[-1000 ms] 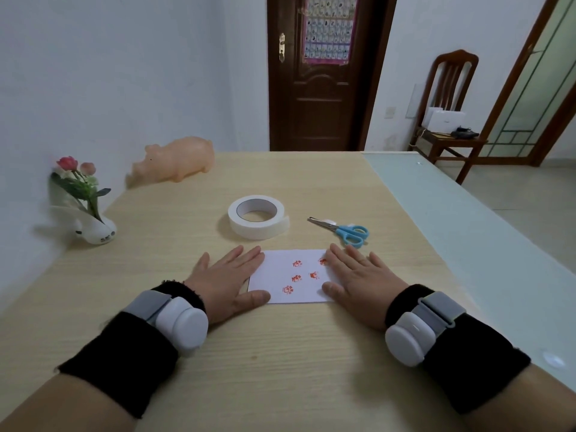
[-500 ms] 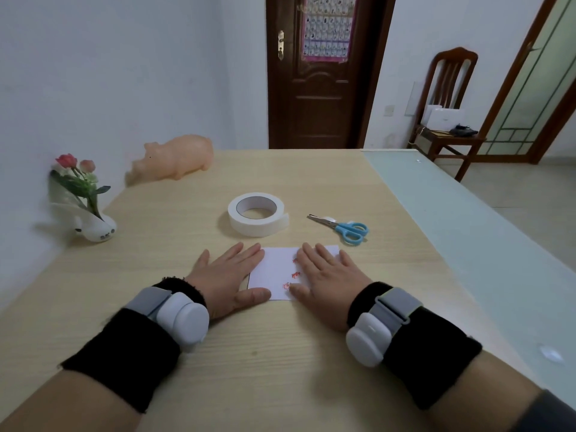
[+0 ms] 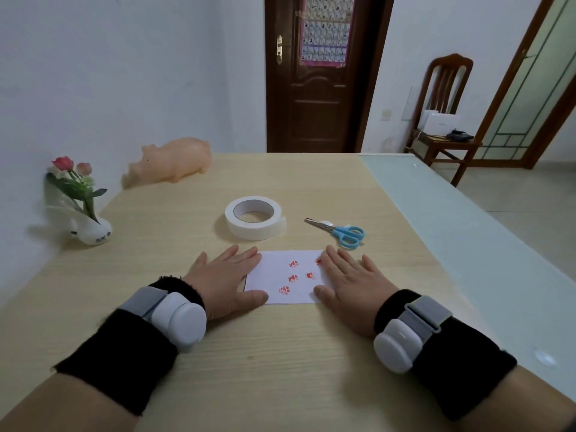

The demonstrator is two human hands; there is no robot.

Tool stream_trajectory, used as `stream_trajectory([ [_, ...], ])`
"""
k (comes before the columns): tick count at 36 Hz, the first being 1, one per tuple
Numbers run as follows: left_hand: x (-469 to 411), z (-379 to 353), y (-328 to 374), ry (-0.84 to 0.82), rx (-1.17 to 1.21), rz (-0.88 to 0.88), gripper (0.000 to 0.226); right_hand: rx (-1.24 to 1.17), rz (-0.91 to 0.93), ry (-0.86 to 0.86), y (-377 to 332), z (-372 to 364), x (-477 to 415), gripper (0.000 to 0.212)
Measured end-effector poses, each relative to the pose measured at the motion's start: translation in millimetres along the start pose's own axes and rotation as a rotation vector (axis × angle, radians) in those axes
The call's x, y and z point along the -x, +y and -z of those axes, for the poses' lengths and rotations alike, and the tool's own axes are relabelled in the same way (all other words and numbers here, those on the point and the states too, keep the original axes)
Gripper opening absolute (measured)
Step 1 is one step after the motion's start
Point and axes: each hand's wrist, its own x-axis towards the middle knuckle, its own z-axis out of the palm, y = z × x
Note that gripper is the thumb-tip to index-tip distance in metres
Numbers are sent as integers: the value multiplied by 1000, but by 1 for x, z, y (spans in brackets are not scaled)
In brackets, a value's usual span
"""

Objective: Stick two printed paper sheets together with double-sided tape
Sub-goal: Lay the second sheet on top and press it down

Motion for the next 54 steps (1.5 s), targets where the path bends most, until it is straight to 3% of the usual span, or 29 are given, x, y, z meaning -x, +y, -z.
stream_trajectory([
  [5,-15,10,37,161,-58,-43,60,-5,6,5,0,0,0,67],
  [10,-32,-4,68,103,-27,-129,62,5,12,19,0,-1,1,67],
  [33,-12,-16,15,81,-51,37,65,-11,4,24,-4,6,-1,69],
  [37,-12,-16,16,84,-57,33,65,-19,85,72,-24,16,-7,69],
  [42,-11,-16,15,89,-77,28,65,-31,156,15,-52,15,-21,67],
  [54,-15,-19,13,98,-58,33,66,-15,65,-5,-28,6,-15,71],
])
